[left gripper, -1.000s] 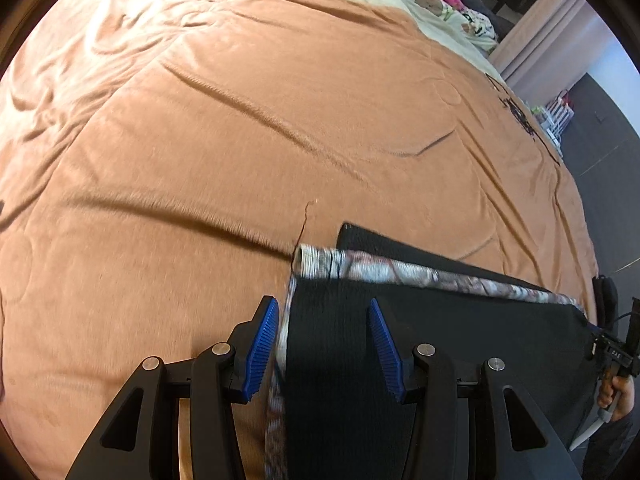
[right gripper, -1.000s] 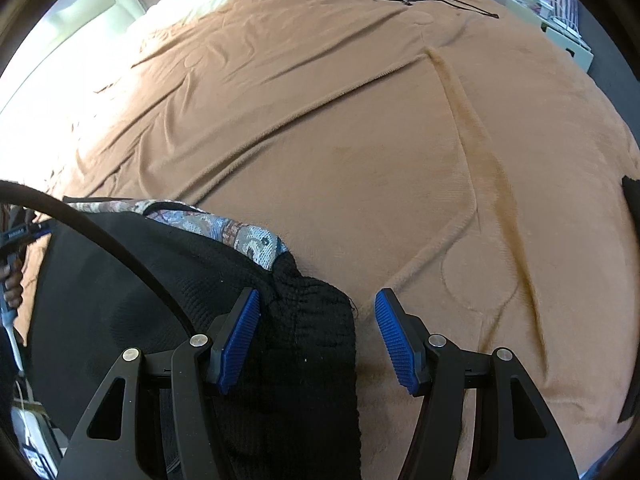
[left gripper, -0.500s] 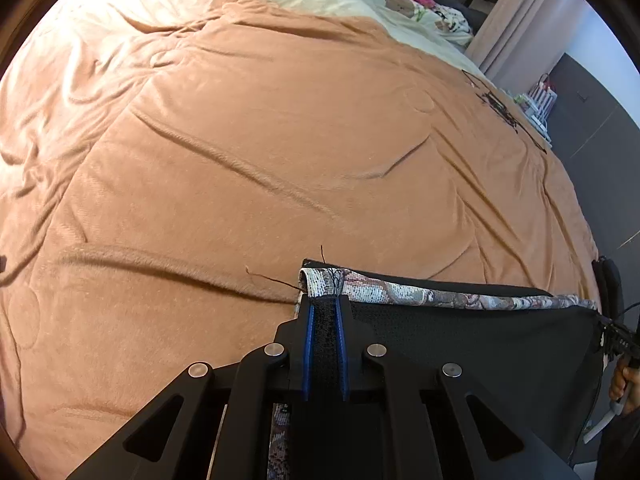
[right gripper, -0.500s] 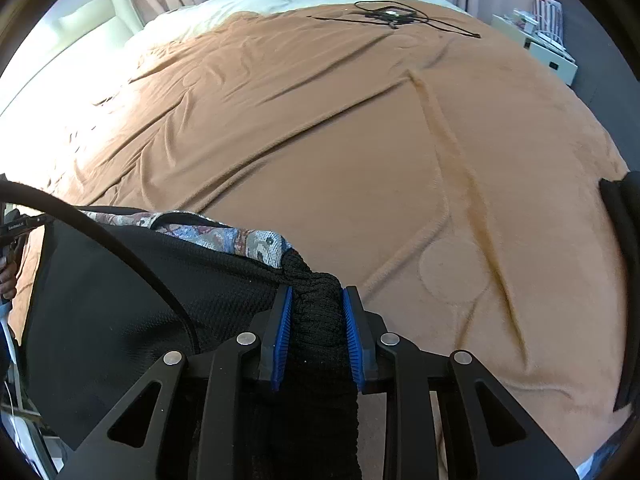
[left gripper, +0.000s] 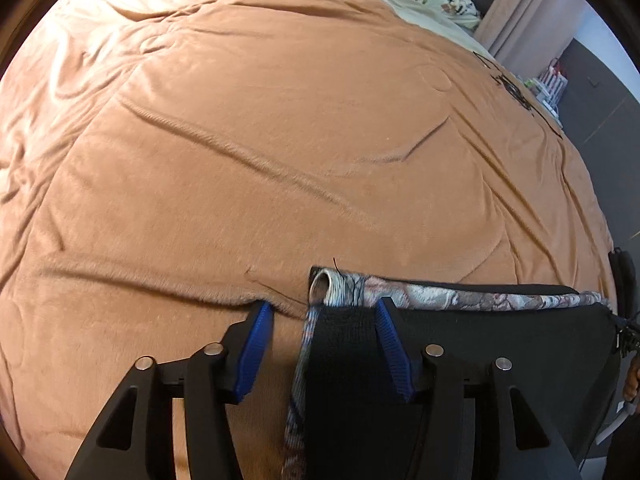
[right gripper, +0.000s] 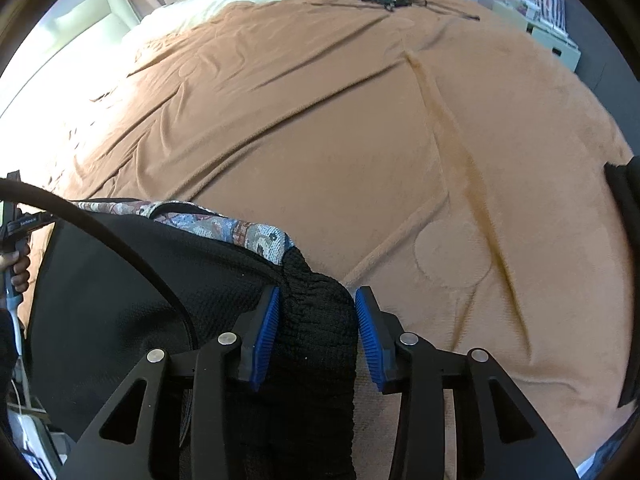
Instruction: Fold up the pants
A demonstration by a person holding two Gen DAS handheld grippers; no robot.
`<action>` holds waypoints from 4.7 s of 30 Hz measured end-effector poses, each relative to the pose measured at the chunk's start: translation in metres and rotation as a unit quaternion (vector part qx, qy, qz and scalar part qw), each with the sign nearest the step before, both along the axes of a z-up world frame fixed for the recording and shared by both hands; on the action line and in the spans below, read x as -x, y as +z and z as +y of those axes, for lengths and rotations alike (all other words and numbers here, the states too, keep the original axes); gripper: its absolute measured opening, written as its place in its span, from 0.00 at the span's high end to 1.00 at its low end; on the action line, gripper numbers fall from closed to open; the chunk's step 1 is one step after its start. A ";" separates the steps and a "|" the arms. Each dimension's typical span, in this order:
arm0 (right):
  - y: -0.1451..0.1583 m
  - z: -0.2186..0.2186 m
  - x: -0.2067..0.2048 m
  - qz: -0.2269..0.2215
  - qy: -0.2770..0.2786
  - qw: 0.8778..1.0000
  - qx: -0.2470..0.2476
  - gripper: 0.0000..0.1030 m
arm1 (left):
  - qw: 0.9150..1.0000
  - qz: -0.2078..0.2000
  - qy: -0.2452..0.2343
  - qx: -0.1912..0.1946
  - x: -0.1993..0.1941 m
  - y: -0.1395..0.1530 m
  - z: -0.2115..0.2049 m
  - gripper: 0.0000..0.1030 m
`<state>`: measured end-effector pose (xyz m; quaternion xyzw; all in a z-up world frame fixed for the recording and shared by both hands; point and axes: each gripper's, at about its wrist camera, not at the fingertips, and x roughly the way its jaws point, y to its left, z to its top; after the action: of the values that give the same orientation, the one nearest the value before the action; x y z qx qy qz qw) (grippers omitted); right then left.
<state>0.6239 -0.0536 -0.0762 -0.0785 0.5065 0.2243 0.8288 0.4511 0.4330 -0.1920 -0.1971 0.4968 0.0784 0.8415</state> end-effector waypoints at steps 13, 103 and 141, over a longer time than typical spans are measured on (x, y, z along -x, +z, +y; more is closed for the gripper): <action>-0.005 0.004 -0.004 0.006 0.003 1.000 0.002 0.64 | 1.000 -0.025 -0.011 0.006 0.005 0.023 -0.005 0.89; 0.017 0.033 0.210 -0.026 0.046 0.993 -0.102 0.52 | 0.955 -0.116 0.223 0.158 0.322 0.024 -0.091 0.32; -0.007 0.123 0.216 -0.036 0.096 0.991 -0.085 0.57 | 0.885 -0.194 0.309 0.289 0.326 -0.024 -0.090 0.93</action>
<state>0.4082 0.0696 -0.0828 -0.0642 0.4457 0.3416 0.8250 0.1248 0.3431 -0.2159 -0.5859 0.2385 0.1476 0.7603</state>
